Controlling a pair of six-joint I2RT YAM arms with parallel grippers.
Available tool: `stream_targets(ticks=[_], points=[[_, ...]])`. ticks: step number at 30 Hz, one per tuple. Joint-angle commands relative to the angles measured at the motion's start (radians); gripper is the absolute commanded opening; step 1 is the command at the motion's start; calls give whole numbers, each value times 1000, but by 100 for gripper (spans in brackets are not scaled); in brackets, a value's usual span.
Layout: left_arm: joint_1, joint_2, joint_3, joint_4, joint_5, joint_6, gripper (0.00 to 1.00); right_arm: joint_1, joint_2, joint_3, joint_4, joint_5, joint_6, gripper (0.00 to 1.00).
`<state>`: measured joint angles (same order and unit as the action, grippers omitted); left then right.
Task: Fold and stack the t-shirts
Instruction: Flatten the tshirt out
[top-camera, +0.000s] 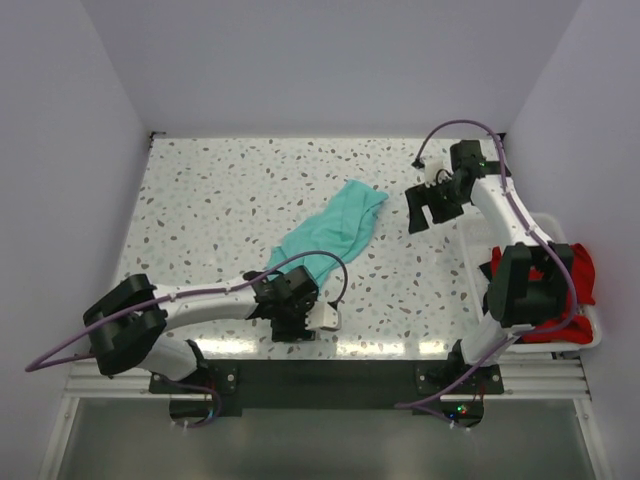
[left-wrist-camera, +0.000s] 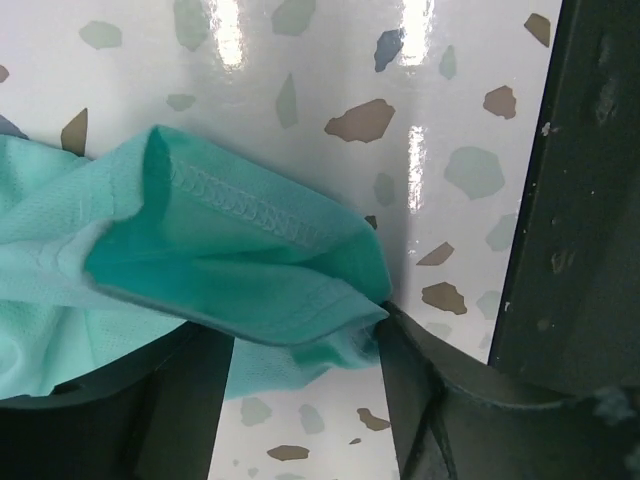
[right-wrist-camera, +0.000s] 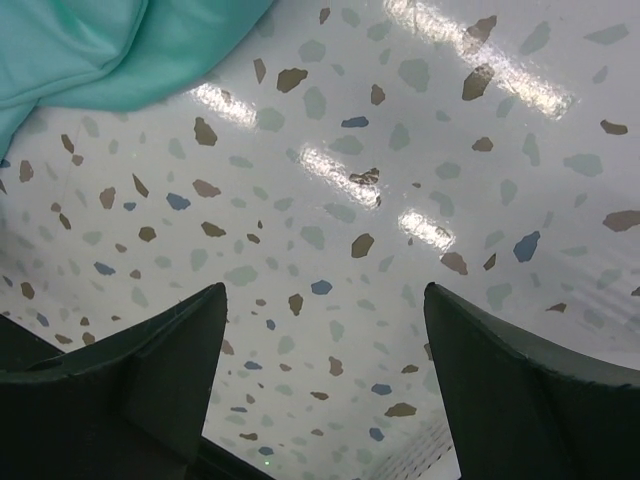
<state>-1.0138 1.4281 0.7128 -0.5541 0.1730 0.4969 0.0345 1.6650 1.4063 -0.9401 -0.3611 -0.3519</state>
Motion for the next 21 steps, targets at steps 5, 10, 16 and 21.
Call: stream_targets(ticks=[5, 10, 16, 21], points=[[163, -1, -67, -1, -87, 146, 31, 7, 50, 97, 3, -38, -9, 79], [467, -112, -21, -84, -64, 324, 9, 33, 76, 134, 12, -32, -25, 69], [713, -126, 86, -115, 0, 382, 0, 96, 147, 216, 55, -13, -21, 61], [825, -71, 148, -109, 57, 347, 0, 169, 246, 293, 112, 40, -33, 60]])
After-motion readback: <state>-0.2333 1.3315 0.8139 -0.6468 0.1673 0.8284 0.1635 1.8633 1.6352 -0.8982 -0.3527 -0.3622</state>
